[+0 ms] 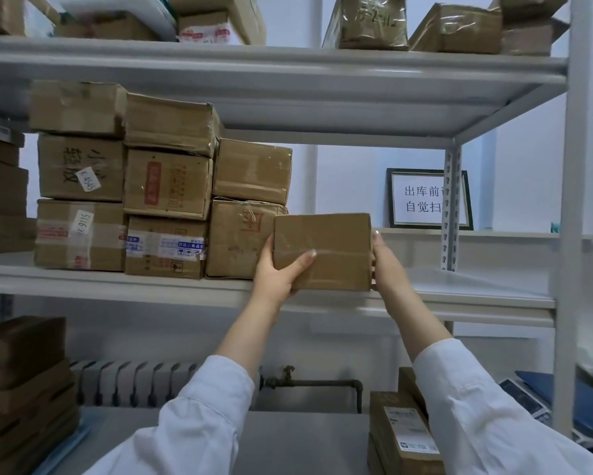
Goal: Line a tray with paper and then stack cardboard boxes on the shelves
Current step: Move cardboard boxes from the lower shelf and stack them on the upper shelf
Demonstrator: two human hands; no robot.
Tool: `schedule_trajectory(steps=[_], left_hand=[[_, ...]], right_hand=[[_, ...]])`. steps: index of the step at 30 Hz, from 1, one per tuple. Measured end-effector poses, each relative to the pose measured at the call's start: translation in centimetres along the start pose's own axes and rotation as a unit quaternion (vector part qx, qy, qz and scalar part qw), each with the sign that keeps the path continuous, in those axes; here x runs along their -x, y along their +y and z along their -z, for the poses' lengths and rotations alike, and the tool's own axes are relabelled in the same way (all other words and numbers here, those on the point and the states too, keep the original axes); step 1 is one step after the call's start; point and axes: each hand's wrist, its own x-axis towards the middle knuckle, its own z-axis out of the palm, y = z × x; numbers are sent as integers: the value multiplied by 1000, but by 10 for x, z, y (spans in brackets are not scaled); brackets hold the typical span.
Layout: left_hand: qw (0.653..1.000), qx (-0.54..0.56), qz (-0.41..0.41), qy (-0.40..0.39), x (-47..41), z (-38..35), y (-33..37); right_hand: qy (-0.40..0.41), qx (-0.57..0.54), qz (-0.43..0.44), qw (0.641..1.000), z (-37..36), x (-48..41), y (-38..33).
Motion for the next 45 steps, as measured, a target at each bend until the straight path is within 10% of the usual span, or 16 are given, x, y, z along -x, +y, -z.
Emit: schedule_trajectory(steps=[9, 15, 45], left_hand=[[968, -237, -21, 80, -11, -25, -14], [973, -209, -32, 96, -15, -17, -33], [958, -153, -8, 242, 0, -31, -61]], right_hand=[[-104, -100, 65, 987, 11, -6, 32], [6, 8, 70, 998, 8, -21, 50], [63, 117, 84, 988, 9, -14, 74]])
